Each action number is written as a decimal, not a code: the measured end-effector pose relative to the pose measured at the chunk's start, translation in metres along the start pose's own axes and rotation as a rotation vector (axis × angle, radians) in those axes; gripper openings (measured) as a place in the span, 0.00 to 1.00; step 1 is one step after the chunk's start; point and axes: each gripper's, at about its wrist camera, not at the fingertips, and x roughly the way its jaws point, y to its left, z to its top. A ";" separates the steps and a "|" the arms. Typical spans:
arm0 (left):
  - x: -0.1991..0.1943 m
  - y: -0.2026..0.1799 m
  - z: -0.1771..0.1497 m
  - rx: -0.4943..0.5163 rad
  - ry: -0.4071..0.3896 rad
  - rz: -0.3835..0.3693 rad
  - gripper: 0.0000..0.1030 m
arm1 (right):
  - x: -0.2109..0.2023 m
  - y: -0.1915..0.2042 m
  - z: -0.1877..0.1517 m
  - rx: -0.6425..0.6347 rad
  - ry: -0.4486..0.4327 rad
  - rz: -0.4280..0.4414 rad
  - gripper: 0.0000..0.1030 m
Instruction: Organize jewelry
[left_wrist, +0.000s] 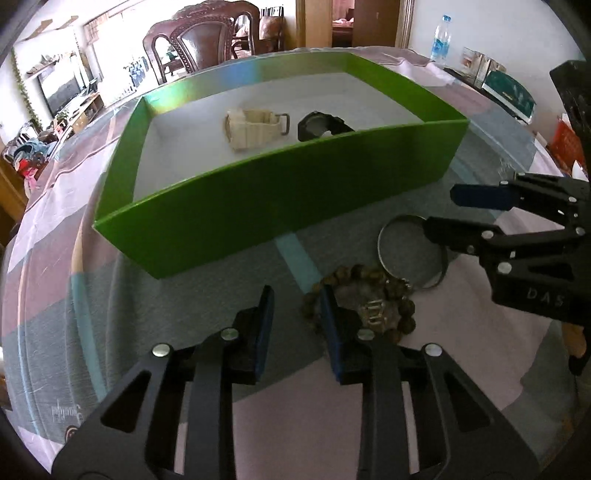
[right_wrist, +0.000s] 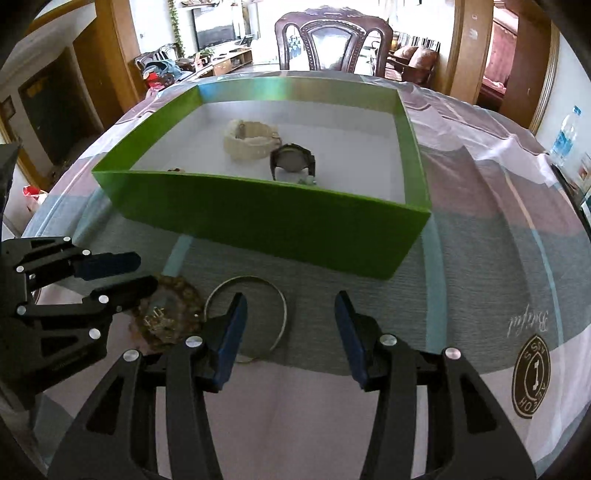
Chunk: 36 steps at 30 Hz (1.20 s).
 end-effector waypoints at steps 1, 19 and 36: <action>-0.001 0.000 0.000 -0.001 0.000 -0.004 0.22 | -0.001 0.000 0.000 -0.002 -0.003 0.005 0.48; 0.006 -0.004 -0.009 0.010 0.023 -0.058 0.08 | 0.011 0.005 -0.011 -0.047 0.040 -0.007 0.48; -0.053 0.023 -0.001 -0.103 -0.214 -0.200 0.08 | 0.014 0.006 -0.011 -0.053 0.044 -0.012 0.48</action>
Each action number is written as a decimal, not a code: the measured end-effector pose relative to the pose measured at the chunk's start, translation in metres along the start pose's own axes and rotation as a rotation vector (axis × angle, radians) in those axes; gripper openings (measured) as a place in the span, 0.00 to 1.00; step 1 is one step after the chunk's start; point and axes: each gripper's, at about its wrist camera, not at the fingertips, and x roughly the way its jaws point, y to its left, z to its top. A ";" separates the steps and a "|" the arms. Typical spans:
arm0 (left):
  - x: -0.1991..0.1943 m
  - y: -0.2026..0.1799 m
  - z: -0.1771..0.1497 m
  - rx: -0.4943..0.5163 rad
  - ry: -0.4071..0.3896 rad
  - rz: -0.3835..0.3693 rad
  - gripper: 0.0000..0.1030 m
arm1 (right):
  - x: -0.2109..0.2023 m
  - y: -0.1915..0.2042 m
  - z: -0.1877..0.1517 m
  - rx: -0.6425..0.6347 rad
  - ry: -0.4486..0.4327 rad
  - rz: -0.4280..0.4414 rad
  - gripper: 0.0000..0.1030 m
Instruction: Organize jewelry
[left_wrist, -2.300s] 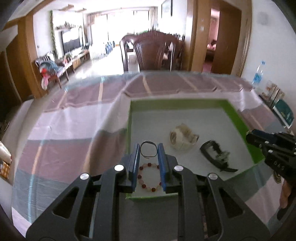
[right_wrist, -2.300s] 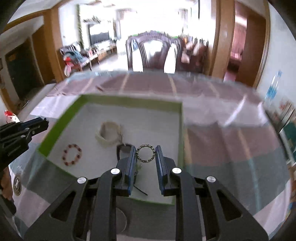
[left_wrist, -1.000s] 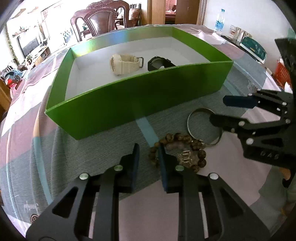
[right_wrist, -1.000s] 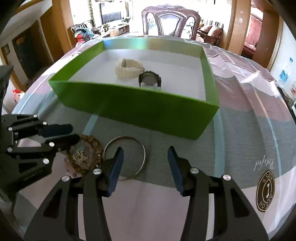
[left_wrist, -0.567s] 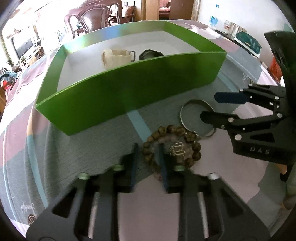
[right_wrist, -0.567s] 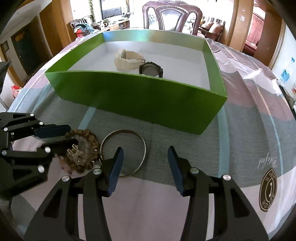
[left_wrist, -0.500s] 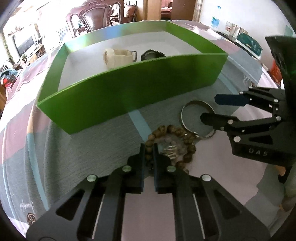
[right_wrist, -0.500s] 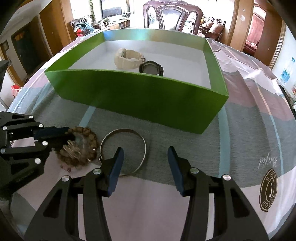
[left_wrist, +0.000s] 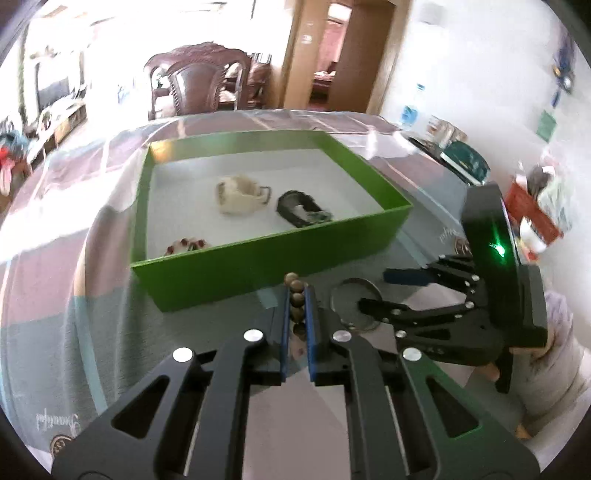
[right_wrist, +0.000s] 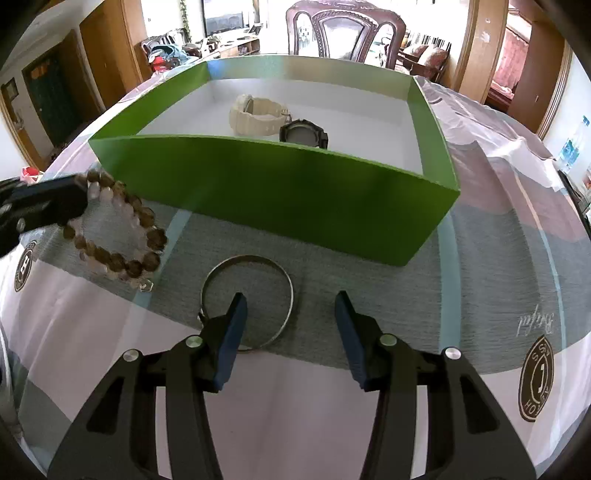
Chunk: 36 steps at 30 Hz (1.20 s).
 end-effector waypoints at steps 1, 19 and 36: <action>-0.002 0.002 0.000 -0.007 -0.004 -0.013 0.08 | 0.000 0.000 0.000 0.000 0.000 0.001 0.48; -0.013 -0.021 0.000 0.080 -0.042 -0.108 0.13 | -0.001 0.000 0.000 0.007 0.000 -0.001 0.48; 0.039 0.011 -0.013 0.035 0.193 0.125 0.30 | 0.000 0.009 -0.001 -0.015 -0.003 0.026 0.48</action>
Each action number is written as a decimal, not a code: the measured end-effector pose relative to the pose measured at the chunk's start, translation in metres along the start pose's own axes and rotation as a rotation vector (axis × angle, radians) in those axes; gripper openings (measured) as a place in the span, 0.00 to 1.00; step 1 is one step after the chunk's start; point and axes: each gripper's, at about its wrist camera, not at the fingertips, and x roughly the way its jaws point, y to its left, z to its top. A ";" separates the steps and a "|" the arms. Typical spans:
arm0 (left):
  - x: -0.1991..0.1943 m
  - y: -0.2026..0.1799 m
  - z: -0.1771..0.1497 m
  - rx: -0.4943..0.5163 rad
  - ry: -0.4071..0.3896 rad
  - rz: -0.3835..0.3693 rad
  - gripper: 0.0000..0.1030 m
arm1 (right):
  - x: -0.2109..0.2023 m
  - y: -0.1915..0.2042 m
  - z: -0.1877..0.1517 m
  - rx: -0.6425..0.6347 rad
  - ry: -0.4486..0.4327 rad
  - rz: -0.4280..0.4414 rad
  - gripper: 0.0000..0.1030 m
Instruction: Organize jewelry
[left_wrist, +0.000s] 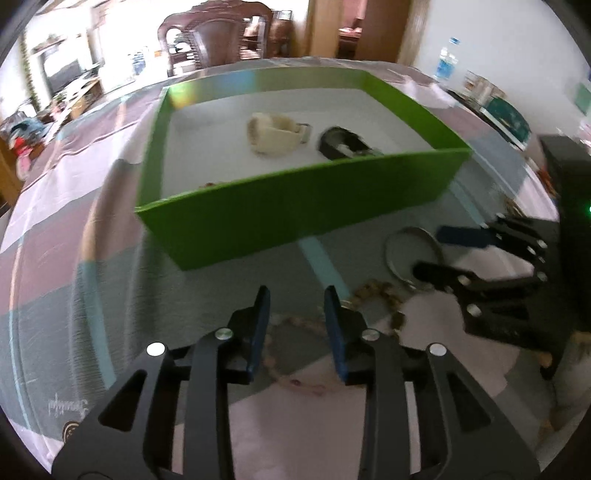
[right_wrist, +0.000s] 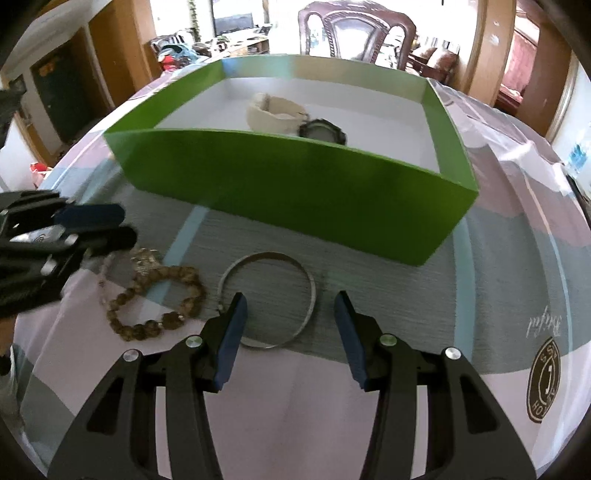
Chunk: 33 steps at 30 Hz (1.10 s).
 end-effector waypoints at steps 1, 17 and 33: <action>0.000 -0.002 -0.001 0.010 0.001 -0.004 0.30 | 0.001 -0.002 0.001 0.001 0.001 -0.001 0.48; 0.013 -0.026 -0.007 0.045 0.019 -0.005 0.20 | 0.002 0.000 -0.001 -0.013 -0.003 -0.011 0.48; 0.010 -0.009 -0.001 -0.052 -0.011 -0.013 0.44 | -0.001 -0.009 -0.001 0.009 -0.024 -0.033 0.14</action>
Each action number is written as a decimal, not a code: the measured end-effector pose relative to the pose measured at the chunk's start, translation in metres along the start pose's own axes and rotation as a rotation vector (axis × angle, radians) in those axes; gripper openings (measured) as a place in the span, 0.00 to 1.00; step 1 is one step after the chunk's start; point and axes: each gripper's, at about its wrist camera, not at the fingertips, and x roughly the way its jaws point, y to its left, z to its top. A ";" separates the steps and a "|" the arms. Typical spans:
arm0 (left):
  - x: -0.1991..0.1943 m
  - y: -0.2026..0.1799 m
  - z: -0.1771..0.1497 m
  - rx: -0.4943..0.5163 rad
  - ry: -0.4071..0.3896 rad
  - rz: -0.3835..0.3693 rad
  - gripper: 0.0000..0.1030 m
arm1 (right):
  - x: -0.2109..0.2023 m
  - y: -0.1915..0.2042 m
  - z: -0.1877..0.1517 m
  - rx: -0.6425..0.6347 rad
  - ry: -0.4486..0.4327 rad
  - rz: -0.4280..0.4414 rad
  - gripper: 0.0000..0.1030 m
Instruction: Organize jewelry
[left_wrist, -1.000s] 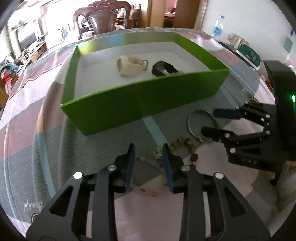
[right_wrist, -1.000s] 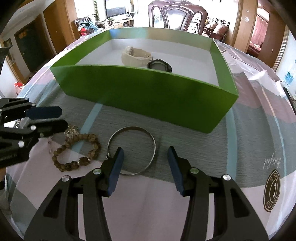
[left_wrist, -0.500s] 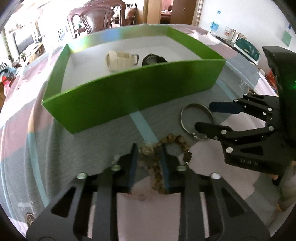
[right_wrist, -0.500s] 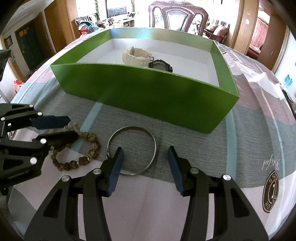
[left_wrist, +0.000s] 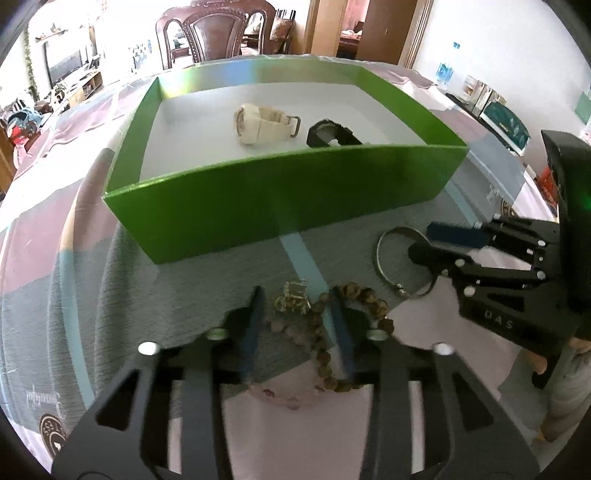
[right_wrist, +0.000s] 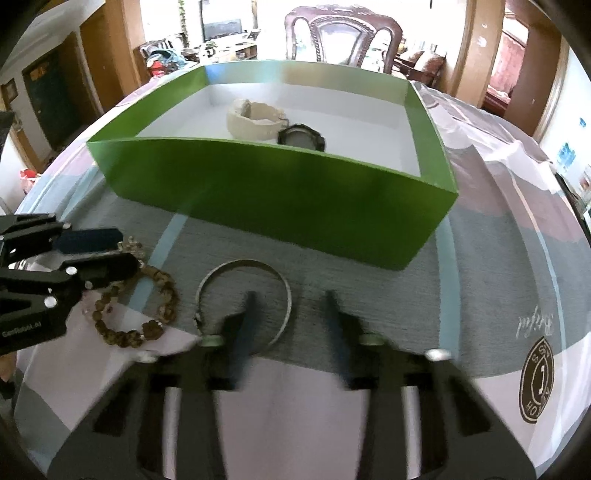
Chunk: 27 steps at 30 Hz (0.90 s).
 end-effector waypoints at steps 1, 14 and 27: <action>-0.001 0.001 0.001 -0.004 -0.008 -0.001 0.46 | 0.000 0.001 0.000 -0.007 0.000 -0.001 0.09; 0.005 0.003 0.000 -0.023 -0.015 0.029 0.29 | -0.005 0.019 -0.004 -0.098 0.021 0.016 0.15; 0.015 0.008 0.000 -0.045 -0.028 0.089 0.16 | 0.003 0.014 -0.001 -0.056 -0.033 0.038 0.07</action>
